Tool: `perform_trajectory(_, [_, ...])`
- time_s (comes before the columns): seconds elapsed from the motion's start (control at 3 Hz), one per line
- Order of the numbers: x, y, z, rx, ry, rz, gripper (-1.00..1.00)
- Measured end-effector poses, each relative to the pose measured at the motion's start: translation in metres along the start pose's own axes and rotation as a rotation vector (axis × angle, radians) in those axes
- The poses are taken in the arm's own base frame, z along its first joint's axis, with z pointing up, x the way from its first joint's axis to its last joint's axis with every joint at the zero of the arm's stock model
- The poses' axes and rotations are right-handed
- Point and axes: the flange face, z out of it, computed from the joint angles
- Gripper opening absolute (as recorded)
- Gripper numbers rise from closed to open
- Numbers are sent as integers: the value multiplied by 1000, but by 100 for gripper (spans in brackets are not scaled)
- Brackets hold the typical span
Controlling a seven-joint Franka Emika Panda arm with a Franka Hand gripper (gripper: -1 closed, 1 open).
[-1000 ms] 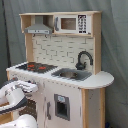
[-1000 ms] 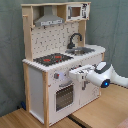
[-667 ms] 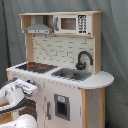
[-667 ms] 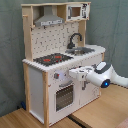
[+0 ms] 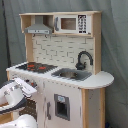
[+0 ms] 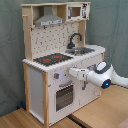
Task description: Play with the kitchen
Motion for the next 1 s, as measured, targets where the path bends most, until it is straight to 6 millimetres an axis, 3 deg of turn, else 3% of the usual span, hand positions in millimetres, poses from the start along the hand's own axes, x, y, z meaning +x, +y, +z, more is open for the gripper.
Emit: perform_trajectory(1.0, [8,0,-91,-68,102,20,100])
